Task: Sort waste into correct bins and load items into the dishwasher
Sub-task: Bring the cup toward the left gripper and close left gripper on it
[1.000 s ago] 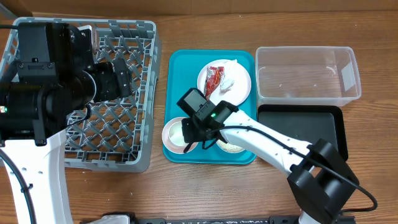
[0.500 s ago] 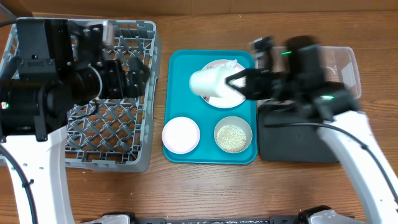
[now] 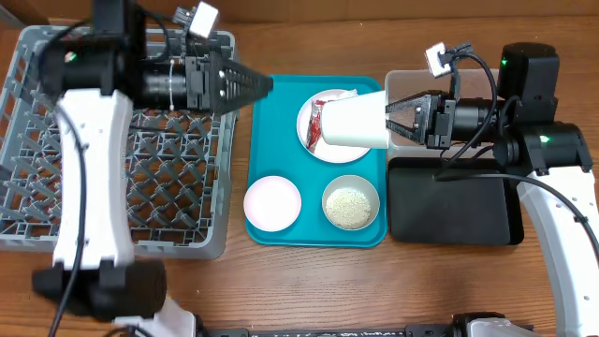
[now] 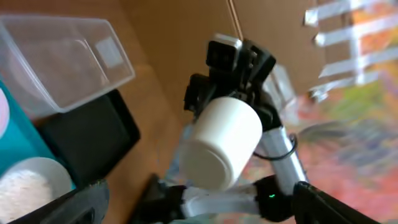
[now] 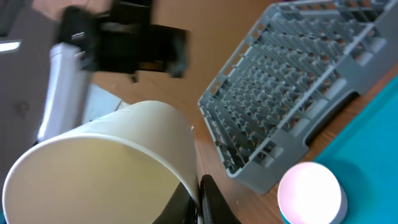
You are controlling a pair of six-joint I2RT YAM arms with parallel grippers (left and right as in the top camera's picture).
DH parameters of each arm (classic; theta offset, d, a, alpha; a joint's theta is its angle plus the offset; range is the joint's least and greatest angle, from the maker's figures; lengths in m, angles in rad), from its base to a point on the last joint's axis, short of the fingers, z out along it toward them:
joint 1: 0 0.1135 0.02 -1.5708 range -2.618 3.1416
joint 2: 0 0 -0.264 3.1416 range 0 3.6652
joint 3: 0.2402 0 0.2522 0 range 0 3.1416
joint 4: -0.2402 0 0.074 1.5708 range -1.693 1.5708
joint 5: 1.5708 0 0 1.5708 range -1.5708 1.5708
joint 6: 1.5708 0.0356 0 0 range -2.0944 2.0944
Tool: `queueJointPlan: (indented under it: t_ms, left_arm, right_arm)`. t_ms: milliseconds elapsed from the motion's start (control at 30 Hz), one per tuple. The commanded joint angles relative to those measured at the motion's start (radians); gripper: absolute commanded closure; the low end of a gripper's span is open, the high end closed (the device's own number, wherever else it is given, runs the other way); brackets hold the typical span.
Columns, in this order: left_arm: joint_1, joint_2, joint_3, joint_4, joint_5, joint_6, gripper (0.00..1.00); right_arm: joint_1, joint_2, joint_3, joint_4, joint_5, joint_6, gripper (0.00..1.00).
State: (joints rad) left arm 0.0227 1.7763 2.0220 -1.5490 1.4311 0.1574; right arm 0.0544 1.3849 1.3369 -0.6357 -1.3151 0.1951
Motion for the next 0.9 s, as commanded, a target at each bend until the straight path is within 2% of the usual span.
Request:
queueJointPlan:
  t_ms: [0, 133, 500, 667, 767, 867]
  left_arm:
    - [0.004, 0.074, 0.005, -0.127, 0.151, 0.172, 0.04]
    - [-0.021, 0.084, 0.000, -0.141, 0.151, 0.210, 0.05]
    - [-0.090, 0.084, 0.000, -0.141, 0.149, 0.216, 0.08]
    - [-0.130, 0.084, 0.000, -0.141, 0.148, 0.209, 0.13]
    - [-0.162, 0.084, 0.000, -0.141, 0.148, 0.204, 0.22]
    - [-0.168, 0.084, 0.000, -0.141, 0.148, 0.193, 0.23]
  right_arm:
    - [0.021, -0.001, 0.007, 0.034, -0.019, 0.045, 0.96]
    - [0.081, 0.001, 0.007, 0.085, 0.105, 0.136, 0.96]
    - [0.247, 0.071, 0.007, 0.401, 0.223, 0.298, 0.96]
    - [0.264, 0.105, 0.007, 0.457, 0.241, 0.327, 0.96]
    - [0.264, 0.105, 0.007, 0.503, 0.240, 0.330, 0.96]
    - [0.262, 0.105, 0.007, 0.516, 0.241, 0.330, 0.96]
